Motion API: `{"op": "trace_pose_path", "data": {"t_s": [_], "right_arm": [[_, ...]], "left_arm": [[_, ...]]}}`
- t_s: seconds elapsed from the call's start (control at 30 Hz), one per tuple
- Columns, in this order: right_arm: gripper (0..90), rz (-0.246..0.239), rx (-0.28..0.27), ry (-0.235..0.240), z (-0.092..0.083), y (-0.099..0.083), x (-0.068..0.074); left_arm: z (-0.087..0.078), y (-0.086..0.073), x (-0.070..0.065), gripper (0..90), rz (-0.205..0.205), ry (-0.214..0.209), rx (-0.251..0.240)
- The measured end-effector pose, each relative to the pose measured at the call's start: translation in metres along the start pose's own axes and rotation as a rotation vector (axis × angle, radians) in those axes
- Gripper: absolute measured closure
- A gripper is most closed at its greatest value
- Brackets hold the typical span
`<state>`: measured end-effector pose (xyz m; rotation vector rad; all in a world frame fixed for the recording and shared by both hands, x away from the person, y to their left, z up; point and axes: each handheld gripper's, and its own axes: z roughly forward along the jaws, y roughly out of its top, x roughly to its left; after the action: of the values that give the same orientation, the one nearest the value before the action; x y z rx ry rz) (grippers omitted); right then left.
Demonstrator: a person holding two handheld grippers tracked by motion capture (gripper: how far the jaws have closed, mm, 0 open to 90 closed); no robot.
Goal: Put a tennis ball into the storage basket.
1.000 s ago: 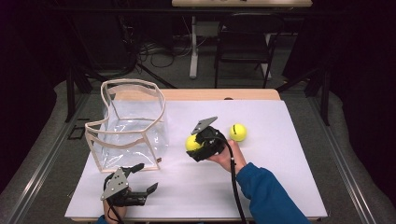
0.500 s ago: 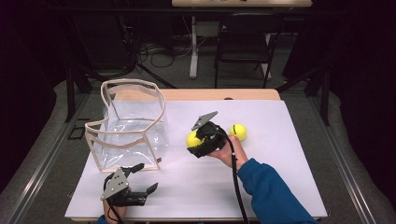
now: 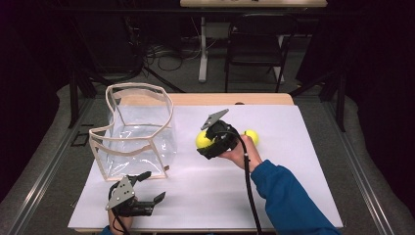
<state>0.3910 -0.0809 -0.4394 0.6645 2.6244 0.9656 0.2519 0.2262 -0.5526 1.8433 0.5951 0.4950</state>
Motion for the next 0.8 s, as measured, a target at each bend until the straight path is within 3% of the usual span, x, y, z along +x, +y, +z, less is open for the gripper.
{"op": "trace_pose_path", "data": {"t_s": [0.8], "right_arm": [[26.1,-0.038,0.011,-0.031,-0.013,0.021,-0.009]], "left_arm": [[0.000,0.000,0.000,15.8,-0.002,-0.001,0.001]]}}
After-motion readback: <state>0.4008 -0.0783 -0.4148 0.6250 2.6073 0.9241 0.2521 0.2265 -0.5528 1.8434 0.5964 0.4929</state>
